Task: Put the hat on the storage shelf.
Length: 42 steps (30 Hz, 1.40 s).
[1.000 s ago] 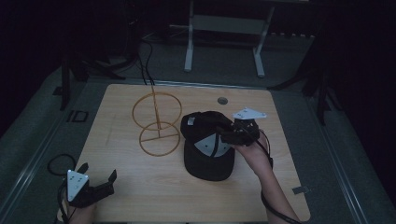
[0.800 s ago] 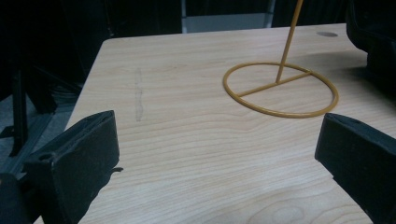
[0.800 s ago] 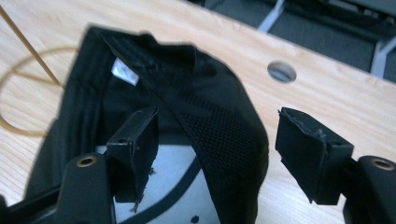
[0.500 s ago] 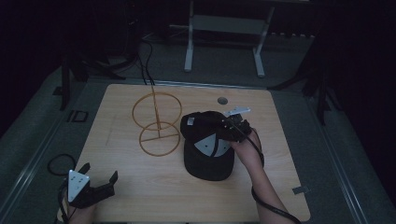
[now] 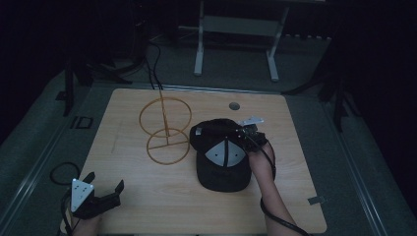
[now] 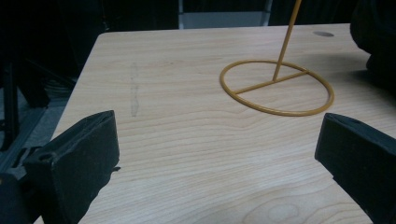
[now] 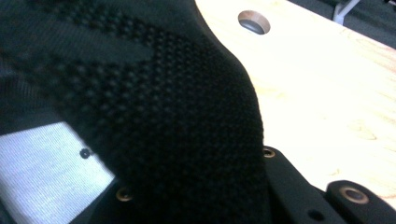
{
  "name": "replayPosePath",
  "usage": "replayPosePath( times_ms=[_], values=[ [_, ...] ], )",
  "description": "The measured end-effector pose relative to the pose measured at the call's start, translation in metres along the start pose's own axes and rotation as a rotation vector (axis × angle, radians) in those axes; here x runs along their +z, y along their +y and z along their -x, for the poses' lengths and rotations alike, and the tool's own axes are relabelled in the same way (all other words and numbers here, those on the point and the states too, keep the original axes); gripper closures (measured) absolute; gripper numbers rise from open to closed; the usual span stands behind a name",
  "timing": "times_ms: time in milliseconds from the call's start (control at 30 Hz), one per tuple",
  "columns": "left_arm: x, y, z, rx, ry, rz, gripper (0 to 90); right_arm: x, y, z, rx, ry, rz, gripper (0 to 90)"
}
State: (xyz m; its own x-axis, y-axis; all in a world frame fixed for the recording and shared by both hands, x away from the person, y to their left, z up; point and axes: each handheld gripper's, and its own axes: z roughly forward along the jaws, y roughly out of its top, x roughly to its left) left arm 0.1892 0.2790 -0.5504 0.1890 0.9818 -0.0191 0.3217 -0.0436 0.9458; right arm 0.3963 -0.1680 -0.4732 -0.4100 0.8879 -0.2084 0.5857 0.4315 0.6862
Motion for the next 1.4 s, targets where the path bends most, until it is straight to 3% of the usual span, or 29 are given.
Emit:
replayPosePath(
  times_ms=[333,800,967,1167,1333,1400],
  values=[
    [0.000,0.000,0.002,0.011,-0.014,0.003,1.0,-0.018,0.016,0.004,0.018,0.026,0.076,89.6],
    [0.000,0.002,0.011,0.032,-0.025,0.003,1.0,-0.075,0.040,0.015,-0.016,0.000,0.241,89.6],
    [0.000,0.004,0.020,0.018,-0.072,-0.003,1.0,-0.090,0.041,0.018,-0.038,-0.004,0.275,89.6],
    [0.001,0.005,0.037,0.017,-0.128,-0.044,1.0,-0.110,0.039,0.016,-0.053,0.039,0.331,89.5],
    [-0.001,0.008,0.049,0.023,-0.155,-0.035,1.0,-0.118,0.038,0.015,-0.057,0.064,0.350,89.5],
    [-0.001,0.012,0.062,0.031,-0.195,-0.032,1.0,-0.122,0.035,0.011,-0.068,0.073,0.357,89.5]
  ],
)
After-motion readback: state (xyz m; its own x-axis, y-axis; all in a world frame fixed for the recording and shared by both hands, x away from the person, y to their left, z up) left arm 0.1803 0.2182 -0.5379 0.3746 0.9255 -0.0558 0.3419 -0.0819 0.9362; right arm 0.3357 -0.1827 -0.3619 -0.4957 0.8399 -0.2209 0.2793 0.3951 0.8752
